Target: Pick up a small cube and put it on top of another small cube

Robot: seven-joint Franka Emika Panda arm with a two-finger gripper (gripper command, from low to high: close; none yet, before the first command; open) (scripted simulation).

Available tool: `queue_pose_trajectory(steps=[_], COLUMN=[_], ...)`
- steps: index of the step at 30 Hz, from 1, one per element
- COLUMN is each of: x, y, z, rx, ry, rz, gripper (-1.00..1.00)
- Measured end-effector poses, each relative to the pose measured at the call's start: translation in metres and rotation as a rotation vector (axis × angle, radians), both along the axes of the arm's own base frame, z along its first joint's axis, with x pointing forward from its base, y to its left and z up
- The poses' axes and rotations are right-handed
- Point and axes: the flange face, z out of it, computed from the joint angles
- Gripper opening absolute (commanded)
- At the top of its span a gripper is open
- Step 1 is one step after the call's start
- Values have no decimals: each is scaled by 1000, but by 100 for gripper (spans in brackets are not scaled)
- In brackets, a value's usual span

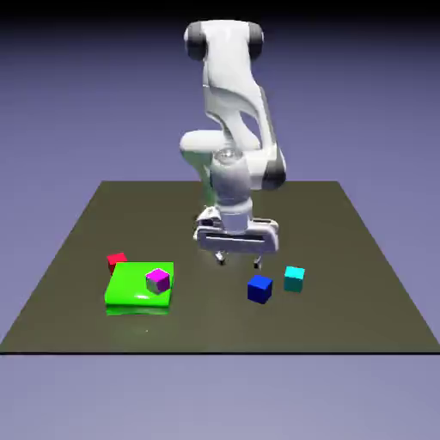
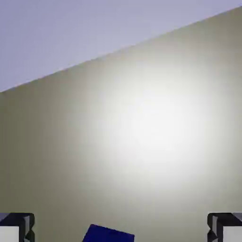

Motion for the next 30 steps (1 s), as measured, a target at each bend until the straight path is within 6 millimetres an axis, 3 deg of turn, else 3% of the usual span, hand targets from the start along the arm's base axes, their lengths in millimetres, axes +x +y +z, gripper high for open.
queue_pose_trajectory(steps=[5, 6, 10, 11, 13, 17, 18, 20, 23, 24, 25, 29, 30], x=[-20, -20, -38, -42, -42, -22, -20, -28, -54, -61, -61, -82, -86], y=[26, 26, 37, 39, 39, 28, 37, 93, 171, 185, 185, 180, 179], z=[-58, -58, -113, -121, -121, -66, -54, -37, -10, -5, -5, -61, -68], rx=[69, 69, 69, 69, 69, 72, 66, 37, -29, -44, -44, -45, -44], ry=[309, 309, 309, 309, 309, 308, 309, 314, 318, 318, 318, 318, 318], rz=[-104, -104, -104, -104, -105, -105, -56, 191, 552, 619, 619, 619, 619], gripper=[0, 0, 0, -100, -100, -100, -100, -100, -100, -100, -100, -100, 100])
